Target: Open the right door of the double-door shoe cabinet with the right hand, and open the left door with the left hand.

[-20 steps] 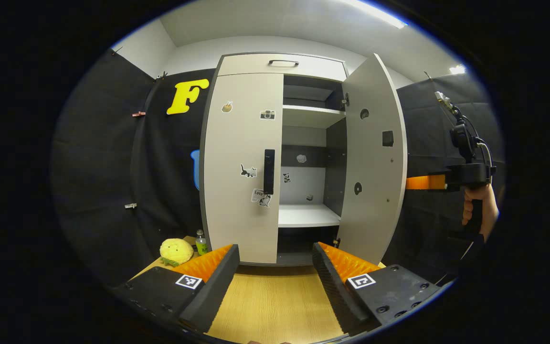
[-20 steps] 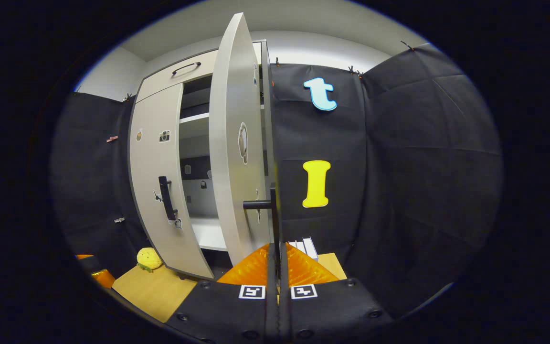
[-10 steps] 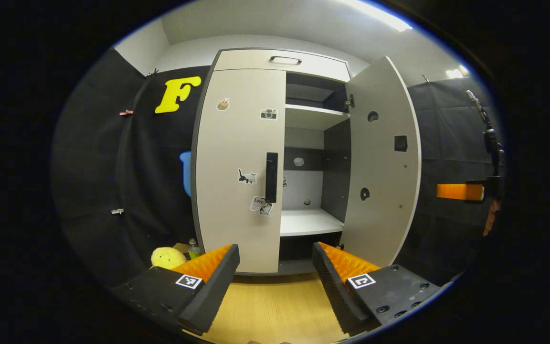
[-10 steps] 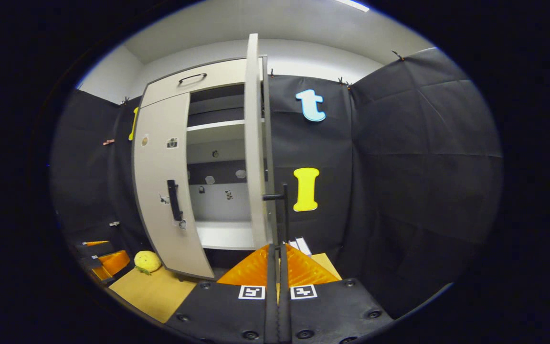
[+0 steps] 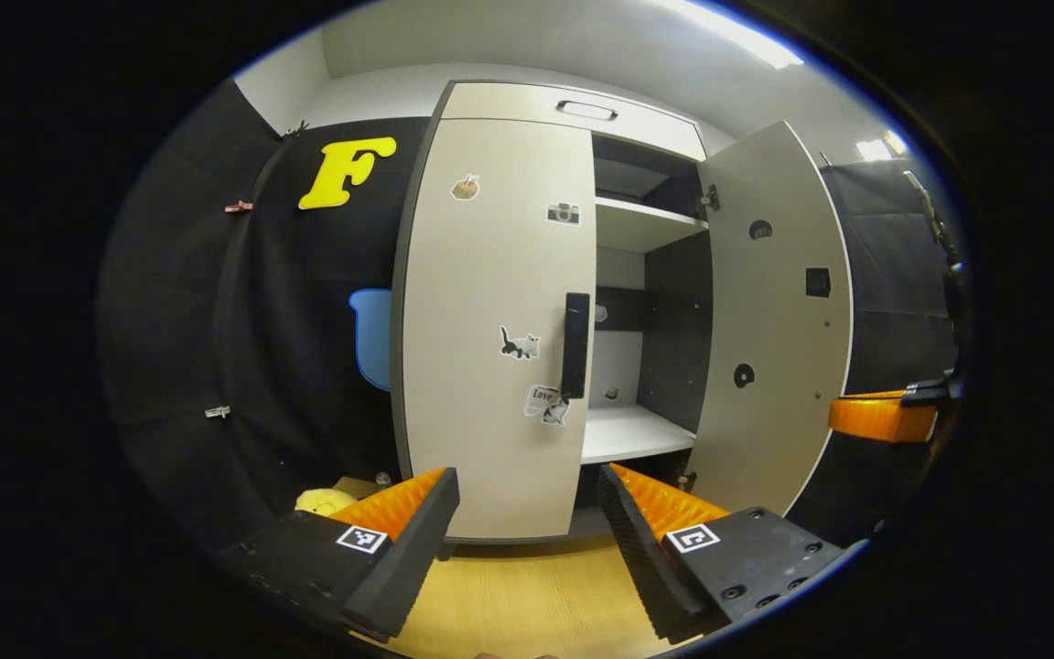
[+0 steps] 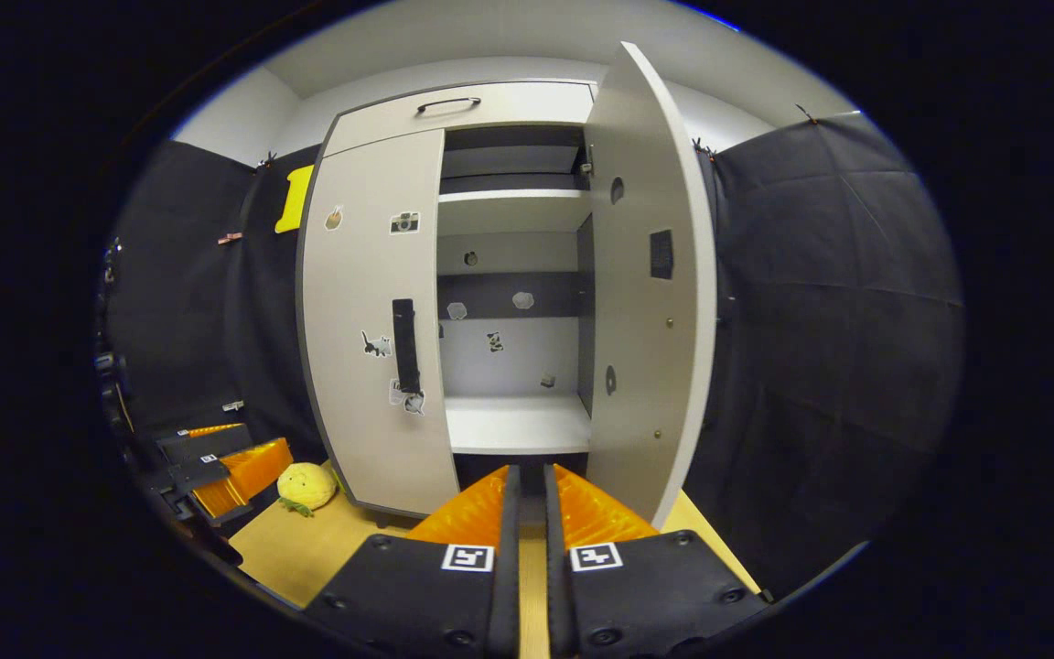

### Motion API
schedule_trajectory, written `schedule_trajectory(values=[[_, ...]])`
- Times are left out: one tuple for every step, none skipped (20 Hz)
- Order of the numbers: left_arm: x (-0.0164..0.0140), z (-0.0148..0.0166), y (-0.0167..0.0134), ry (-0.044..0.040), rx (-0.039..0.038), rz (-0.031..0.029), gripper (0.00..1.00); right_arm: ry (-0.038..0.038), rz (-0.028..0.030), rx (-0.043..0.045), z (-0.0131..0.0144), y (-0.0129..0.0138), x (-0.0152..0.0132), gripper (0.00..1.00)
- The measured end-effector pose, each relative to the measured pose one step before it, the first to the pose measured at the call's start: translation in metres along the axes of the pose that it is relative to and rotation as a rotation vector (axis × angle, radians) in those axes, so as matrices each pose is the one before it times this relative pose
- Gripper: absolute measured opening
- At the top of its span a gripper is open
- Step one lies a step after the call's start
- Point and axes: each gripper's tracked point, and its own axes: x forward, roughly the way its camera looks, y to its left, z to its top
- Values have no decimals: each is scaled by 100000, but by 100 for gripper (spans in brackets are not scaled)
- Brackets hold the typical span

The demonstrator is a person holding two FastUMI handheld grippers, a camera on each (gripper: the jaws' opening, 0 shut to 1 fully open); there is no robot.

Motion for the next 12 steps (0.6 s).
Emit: schedule_trajectory(values=[[-1,160,639,-297,-876,-562,95,-766,-573,258,46,774,251,20],[-68,73,710,-247,-923,-377,95,-691,-965,43,-36,645,471,38],[-104,141,654,-596,-894,-186,95,-175,-245,104,-106,635,416,45],[-100,-58,538,-243,-953,-44,95,181,94,130,-187,586,241,61],[-33,-191,508,433,-924,301,95,14,-383,207,-193,424,252,64],[-126,-343,443,663,-720,356,95,-618,-402,234,-114,452,190,73],[-40,-150,258,501,-355,158,95,-583,15,245,-104,312,207,77],[53,-91,259,264,31,495,95,-326,-141,-39,-187,194,285,90],[116,-4,192,308,393,501,95,-276,-798,-188,-205,-172,339,98],[288,-69,57,311,590,509,95,-14,-558,356,-178,-166,326,99],[400,113,16,213,502,519,95,-42,-667,793,-125,-229,233,98],[480,99,-254,160,-5,62,94,-516,-205,1135,111,-264,348,98]])
